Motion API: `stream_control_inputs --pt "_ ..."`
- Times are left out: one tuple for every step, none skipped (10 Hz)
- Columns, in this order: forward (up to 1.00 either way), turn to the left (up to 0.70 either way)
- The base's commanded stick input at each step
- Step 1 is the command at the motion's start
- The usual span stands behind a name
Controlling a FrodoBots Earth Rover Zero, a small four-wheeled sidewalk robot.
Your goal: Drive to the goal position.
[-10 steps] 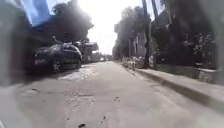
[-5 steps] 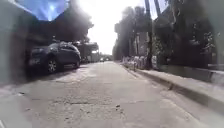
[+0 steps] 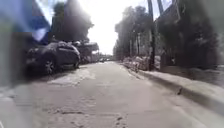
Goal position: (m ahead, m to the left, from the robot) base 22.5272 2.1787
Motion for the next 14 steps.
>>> stream_control_inputs --pt "0.70 0.00" --pt "0.70 0.00" --pt "0.70 0.00" --pt "0.70 0.00" --pt "0.70 0.00" --pt "0.70 0.00" --pt "0.70 0.00" --pt "0.70 0.00" --pt "0.70 0.00" --pt "0.70 0.00" --pt "0.70 0.00" --pt "0.70 0.00" --pt "0.70 0.00" --pt "0.70 0.00"
